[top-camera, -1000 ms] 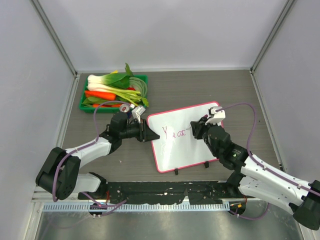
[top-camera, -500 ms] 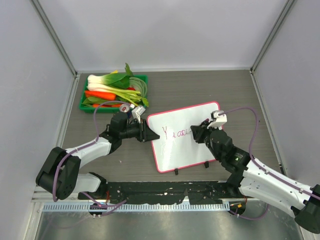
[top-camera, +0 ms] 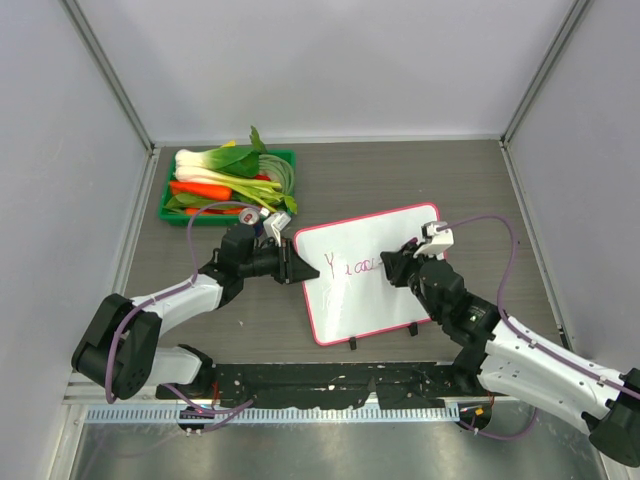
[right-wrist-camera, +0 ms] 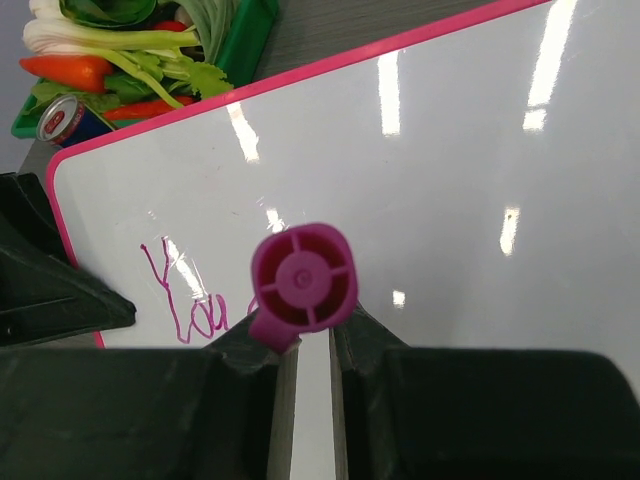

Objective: Write a sentence on the whiteboard

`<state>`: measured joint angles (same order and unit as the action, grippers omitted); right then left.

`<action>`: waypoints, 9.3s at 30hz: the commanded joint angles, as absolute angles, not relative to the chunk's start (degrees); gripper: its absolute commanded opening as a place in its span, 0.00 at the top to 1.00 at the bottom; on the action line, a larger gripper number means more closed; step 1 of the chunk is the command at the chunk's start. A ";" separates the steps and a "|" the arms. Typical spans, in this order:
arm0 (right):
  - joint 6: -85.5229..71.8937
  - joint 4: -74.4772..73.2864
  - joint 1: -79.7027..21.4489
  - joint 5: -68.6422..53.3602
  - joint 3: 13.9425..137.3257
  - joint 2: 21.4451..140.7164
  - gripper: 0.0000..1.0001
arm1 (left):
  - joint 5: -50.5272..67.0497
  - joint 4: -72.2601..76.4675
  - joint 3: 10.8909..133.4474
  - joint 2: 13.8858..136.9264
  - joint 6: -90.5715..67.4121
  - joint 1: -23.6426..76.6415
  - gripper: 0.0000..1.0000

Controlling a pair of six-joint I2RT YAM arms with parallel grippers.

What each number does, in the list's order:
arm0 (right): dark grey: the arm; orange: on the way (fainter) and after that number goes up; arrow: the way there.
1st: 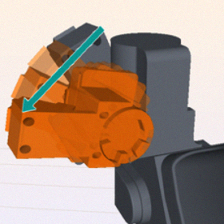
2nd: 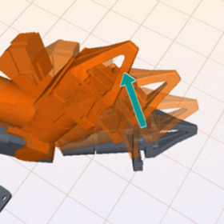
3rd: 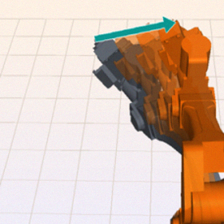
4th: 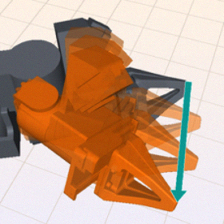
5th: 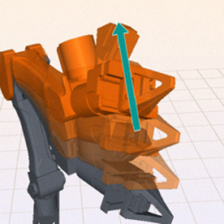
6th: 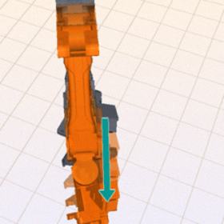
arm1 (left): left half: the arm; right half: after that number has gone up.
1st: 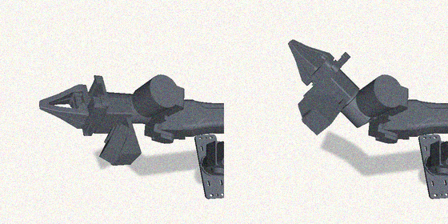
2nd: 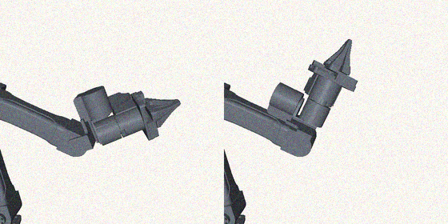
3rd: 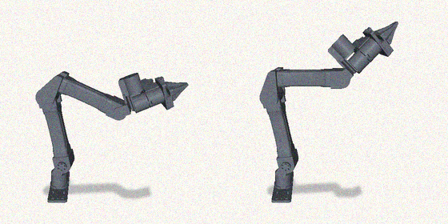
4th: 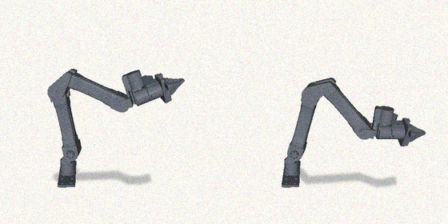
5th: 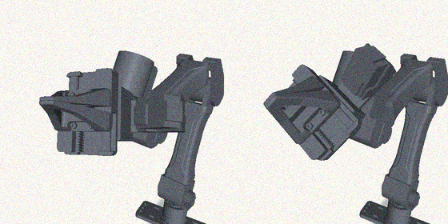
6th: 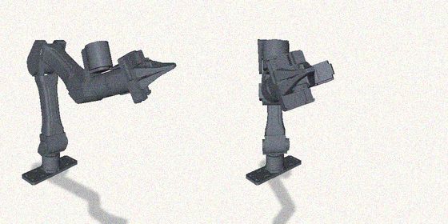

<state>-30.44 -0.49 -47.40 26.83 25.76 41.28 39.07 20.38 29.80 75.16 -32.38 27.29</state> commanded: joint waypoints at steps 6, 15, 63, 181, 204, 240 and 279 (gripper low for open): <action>-27.78 -0.35 -46.85 31.02 28.92 43.59 0.99 | 28.30 13.97 28.92 77.26 -21.36 26.98 1.00; -26.89 -0.35 -46.14 32.69 29.97 44.12 0.99 | 28.30 14.06 29.00 77.26 -21.44 26.98 1.00; -27.86 -6.59 -44.38 27.07 30.94 38.50 0.99 | 28.04 13.89 29.00 77.17 -21.36 27.07 1.00; -19.51 16.88 -31.55 10.90 35.33 56.60 0.99 | 21.36 10.20 29.18 73.92 -18.02 18.81 1.00; -20.30 16.52 -31.55 13.19 34.98 59.76 0.99 | 21.45 10.55 29.00 73.83 -18.02 18.81 1.00; -21.45 10.11 -31.64 11.69 32.34 56.51 0.99 | 21.62 10.55 29.00 73.83 -18.02 18.90 1.00; -23.47 14.77 -31.55 16.96 40.25 62.58 0.99 | 21.80 10.46 29.18 74.18 -18.02 18.81 1.00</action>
<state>-22.90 11.77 -31.48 14.76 37.95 62.26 35.09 13.67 30.94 72.01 -28.49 19.49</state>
